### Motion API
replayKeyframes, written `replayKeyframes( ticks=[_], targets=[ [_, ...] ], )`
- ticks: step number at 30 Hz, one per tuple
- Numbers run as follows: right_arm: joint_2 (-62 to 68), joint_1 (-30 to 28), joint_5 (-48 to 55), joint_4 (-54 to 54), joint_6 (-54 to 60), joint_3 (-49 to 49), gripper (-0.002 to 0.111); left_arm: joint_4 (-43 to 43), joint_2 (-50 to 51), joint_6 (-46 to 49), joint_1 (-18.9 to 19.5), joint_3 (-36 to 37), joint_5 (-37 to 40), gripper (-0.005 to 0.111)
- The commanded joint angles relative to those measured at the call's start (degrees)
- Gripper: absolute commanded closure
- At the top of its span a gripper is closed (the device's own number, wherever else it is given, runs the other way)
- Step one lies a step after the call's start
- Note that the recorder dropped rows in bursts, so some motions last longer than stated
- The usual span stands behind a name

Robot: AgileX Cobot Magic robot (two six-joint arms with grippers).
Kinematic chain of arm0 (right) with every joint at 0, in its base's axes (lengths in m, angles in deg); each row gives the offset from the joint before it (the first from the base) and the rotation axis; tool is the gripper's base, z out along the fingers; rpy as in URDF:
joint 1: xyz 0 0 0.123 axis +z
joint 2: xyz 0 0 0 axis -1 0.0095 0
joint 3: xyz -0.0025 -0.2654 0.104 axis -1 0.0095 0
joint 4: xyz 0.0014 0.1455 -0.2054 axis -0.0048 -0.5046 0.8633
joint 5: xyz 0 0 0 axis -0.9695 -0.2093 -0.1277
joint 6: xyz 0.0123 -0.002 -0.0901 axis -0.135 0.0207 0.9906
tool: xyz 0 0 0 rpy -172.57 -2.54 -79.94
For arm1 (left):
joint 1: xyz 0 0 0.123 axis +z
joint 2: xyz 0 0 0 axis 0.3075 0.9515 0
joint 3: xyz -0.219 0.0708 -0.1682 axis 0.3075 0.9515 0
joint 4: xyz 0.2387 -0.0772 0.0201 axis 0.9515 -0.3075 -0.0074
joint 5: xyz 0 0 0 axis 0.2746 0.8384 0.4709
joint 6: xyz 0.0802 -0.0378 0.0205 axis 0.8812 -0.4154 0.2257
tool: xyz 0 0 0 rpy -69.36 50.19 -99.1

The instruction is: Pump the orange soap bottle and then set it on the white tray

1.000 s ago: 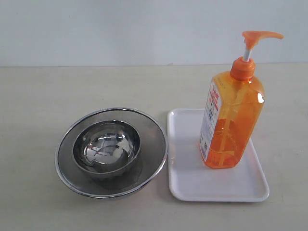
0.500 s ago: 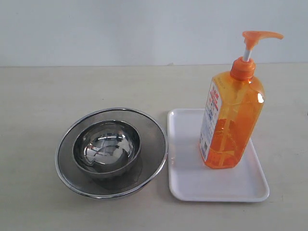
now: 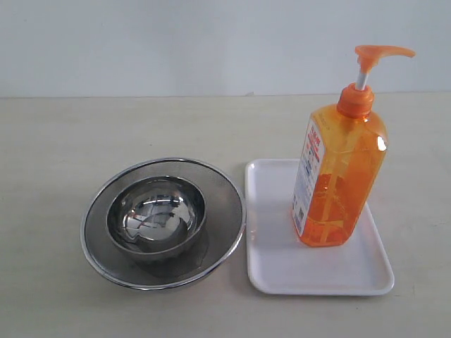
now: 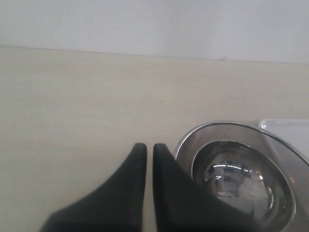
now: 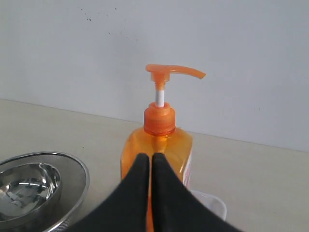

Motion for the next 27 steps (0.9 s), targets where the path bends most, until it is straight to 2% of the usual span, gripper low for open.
replayKeyframes(
  ticks=[1,5,8,11,12,14,18,20,22,27],
  targets=[
    [-0.2,-0.1,-2.6,-0.1,0.7,0.3,0.108,0.2,-0.4,-0.4,0.1,0.1,0.3,0.102],
    [-0.2,-0.1,-4.7,0.6,-3.7,0.3,0.108,0.2,-0.4,-0.4,0.1,0.1,0.3,0.102],
    [-0.6,-0.1,-3.6,18.9,-17.6,0.3,0.108,0.2,-0.4,-0.4,0.1,0.1,0.3,0.102],
    [-3.3,-0.1,-2.6,45.5,-50.7,0.3,0.108,0.2,-0.4,-0.4,0.1,0.1,0.3,0.102],
    [-5.9,-0.1,-2.7,60.9,-71.4,0.3,0.108,0.2,-0.4,-0.4,0.1,0.1,0.3,0.102],
    [-8.7,-0.1,-5.0,71.0,-80.5,0.3,0.108,0.2,-0.4,-0.4,0.1,0.1,0.3,0.102],
    [-9.6,-0.1,-7.8,74.9,-73.7,0.5,0.108,0.2,-0.4,-0.4,0.1,0.1,0.3,0.102],
    [-13.3,-0.1,-7.7,77.1,-74.0,1.7,0.108,0.2,-0.4,-0.4,0.1,0.1,0.3,0.102],
    [-17.9,-0.1,-8.2,81.3,-77.7,4.7,0.108,0.2,-0.4,-0.4,0.1,0.1,0.3,0.102],
    [-18.6,-0.1,-9.3,97.7,-97.3,8.3,0.108,0.2,-0.5,-0.4,0.1,0.1,0.3,0.102]
  ],
)
